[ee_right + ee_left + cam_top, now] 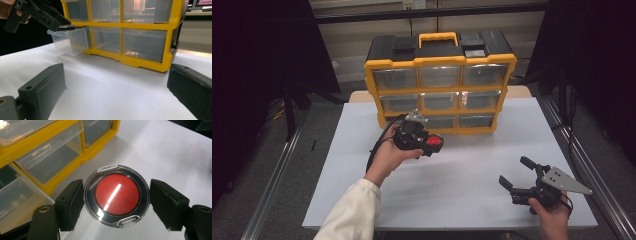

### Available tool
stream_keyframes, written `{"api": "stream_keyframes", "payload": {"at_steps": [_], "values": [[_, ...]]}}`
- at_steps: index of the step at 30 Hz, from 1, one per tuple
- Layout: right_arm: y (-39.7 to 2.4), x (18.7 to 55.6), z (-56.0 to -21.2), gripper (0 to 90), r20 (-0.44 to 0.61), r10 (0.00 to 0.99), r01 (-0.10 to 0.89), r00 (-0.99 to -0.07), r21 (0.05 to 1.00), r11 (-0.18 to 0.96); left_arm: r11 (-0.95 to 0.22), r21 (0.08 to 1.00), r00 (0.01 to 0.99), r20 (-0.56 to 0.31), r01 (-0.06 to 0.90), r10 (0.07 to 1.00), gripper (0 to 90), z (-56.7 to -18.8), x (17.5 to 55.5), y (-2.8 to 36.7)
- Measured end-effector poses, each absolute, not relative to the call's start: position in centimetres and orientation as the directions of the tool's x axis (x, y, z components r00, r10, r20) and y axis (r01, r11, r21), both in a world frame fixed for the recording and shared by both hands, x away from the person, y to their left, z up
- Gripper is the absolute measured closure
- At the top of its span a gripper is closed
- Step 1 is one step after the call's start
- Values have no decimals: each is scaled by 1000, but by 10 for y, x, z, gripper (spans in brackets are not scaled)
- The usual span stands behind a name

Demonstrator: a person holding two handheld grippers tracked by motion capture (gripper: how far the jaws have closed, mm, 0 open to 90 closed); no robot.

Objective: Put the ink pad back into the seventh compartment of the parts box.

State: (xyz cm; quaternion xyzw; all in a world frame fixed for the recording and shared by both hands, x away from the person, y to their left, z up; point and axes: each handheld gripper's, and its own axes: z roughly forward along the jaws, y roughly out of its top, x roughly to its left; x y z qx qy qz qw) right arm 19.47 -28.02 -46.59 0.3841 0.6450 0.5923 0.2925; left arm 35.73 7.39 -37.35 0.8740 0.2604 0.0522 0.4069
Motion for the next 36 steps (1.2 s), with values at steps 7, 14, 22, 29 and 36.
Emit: {"api": "stream_keyframes", "payload": {"at_steps": [7,14,22,29,36], "values": [[-280,195,-466,14,78,842,149,-534,989,4,-531,739,856,-120,416,503,292,-372,358,77],[-280,195,-466,14,77,843,148,-532,989,4,-530,740,855,-118,415,505,291,-369,359,80],[-280,194,-466,14,77,843,149,-532,989,3,-526,743,853,-116,414,508,292,-367,360,82],[-280,194,-466,14,76,843,148,-533,989,4,-523,744,851,-115,415,512,292,-364,361,86],[-280,194,-466,14,74,844,149,-531,989,8,-521,745,851,-118,417,512,292,-363,362,88]]}}
